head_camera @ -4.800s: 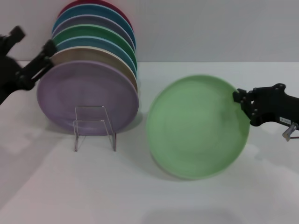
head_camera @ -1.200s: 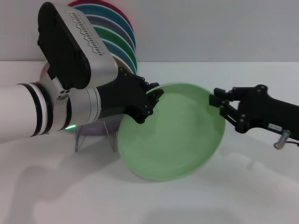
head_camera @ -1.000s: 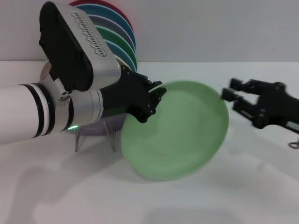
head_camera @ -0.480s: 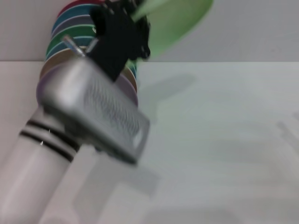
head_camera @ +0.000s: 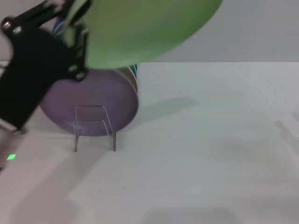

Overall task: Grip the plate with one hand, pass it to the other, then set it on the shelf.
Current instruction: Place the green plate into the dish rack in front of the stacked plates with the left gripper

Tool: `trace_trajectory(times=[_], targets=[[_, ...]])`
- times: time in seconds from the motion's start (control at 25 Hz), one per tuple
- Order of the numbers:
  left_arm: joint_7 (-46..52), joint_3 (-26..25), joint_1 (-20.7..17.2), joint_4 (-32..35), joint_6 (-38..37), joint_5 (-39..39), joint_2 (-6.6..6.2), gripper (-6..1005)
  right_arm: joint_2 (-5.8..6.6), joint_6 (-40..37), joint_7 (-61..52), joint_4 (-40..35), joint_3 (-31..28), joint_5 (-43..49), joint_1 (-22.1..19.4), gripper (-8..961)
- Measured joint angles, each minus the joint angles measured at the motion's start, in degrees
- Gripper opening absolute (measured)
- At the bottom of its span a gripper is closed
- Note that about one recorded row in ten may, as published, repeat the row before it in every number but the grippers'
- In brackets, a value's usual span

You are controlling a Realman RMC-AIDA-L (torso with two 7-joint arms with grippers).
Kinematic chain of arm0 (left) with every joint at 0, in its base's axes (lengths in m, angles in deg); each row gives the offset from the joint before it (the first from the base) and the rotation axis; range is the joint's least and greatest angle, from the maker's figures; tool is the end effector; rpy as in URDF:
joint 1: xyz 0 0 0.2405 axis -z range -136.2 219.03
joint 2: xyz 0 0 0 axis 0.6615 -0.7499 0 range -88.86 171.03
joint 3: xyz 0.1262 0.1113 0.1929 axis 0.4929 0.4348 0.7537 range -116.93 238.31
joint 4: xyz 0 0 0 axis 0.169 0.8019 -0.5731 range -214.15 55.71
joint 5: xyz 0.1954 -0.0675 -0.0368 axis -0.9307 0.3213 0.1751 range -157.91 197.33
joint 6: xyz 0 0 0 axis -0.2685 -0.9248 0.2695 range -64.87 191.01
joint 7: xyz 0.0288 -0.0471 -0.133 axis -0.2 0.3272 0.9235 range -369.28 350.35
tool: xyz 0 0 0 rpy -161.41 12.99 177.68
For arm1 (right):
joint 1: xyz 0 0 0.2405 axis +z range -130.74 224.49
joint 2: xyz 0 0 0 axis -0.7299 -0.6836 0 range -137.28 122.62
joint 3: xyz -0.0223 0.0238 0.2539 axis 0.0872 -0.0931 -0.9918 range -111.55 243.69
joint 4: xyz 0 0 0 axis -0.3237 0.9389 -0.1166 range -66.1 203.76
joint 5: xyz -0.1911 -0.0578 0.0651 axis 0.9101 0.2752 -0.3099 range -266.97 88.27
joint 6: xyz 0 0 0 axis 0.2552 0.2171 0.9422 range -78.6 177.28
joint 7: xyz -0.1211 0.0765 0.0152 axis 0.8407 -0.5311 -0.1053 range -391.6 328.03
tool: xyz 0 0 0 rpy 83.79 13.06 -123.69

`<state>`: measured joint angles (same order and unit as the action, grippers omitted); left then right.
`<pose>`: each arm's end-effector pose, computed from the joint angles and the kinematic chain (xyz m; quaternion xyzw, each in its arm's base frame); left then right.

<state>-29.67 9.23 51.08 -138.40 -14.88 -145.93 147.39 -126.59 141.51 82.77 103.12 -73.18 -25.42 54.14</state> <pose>-0.1678 0.2696 0.0282 -0.6787 0.2189 -0.4472 0.5399 0.3313 0.2512 0.0873 -0.7204 0.2360 0.4956 0.4239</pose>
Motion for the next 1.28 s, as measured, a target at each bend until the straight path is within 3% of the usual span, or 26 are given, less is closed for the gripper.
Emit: trace_trajectory(times=[0.08,0.16,0.2,0.28,0.4,0.48,0.92,1.28], targets=[[7.2,-0.2,3.1,8.3,-6.3,0.0,-1.44,82,0.00,0.0,0.0,-0.1,0.1,0.0,0.0,730],[13.9,-0.5,8.5,22.8,-17.7,0.0,-1.50,82,0.00,0.0,0.0,-0.2,0.2,0.1,0.0,732],[14.7,-0.8,10.8,29.0,-21.8,0.1,-0.87,81,0.00,0.0,0.0,-0.2,0.2,0.2,0.1,733],[15.8,-1.6,17.0,46.3,-32.5,0.1,1.56,78,0.00,0.2,0.0,-0.3,0.2,0.3,0.2,735],[16.7,-1.5,20.2,58.4,-36.2,0.1,2.50,79,-0.01,0.5,-0.2,-0.4,0.3,0.3,0.4,738],[16.8,-1.3,20.5,61.4,-35.7,0.1,2.57,79,-0.01,0.6,-0.3,-0.4,0.3,0.3,0.4,740],[14.7,1.5,21.0,59.1,-31.1,0.0,2.45,83,-0.10,1.1,-0.3,-0.7,1.4,0.8,0.8,750],[9.7,3.3,21.4,58.6,-28.5,0.0,3.19,85,-0.02,1.3,0.0,-0.7,2.4,0.9,1.1,758]])
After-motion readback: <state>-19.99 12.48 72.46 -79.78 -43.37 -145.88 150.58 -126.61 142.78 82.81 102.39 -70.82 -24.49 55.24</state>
